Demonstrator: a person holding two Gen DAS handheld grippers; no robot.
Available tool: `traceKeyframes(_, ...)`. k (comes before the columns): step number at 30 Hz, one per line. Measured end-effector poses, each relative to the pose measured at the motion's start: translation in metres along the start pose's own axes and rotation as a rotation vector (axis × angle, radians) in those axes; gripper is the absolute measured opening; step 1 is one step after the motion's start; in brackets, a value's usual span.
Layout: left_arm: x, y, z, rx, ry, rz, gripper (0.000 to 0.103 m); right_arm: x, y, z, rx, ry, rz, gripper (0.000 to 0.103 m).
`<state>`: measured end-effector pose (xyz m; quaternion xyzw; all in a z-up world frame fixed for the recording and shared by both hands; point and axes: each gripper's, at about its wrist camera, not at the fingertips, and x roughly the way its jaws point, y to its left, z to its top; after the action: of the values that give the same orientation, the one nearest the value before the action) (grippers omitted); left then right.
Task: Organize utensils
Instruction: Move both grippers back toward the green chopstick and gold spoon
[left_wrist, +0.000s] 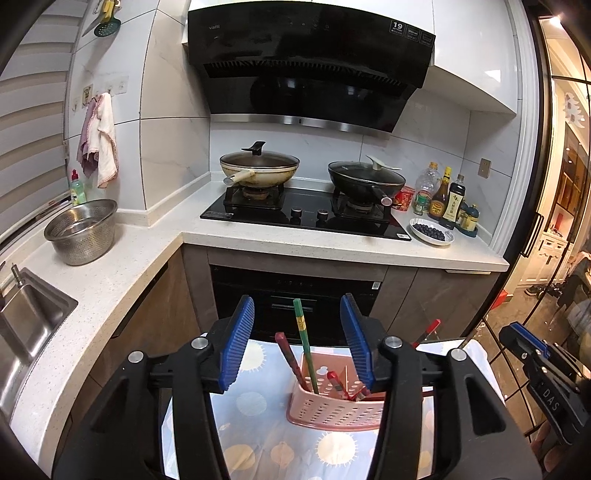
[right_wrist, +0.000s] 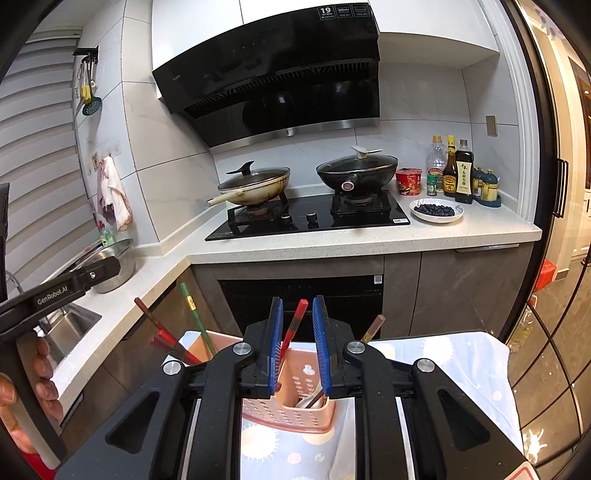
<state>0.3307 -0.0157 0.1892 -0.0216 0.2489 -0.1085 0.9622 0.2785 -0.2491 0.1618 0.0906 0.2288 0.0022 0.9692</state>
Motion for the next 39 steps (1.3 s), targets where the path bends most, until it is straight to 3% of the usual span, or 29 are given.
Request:
traceKeyframes(9, -0.022, -0.001, -0.021, 0.014, 0.018, 0.020, 0.046, -0.018, 0.003, -0.023, -0.008, 0.026, 0.007, 0.017)
traceKeyframes(17, -0.040, -0.004, -0.059, 0.033, 0.058, 0.025, 0.046, -0.044, 0.011, -0.059, -0.018, 0.053, 0.025, 0.017)
traceKeyframes(26, -0.061, -0.003, -0.121, 0.025, 0.129, 0.028, 0.047, -0.079, 0.024, -0.127, -0.066, 0.124, 0.035, 0.017)
traceKeyframes(39, -0.082, -0.016, -0.239, 0.063, 0.272, 0.104, 0.048, -0.109, 0.032, -0.249, -0.065, 0.320, 0.058, 0.017)
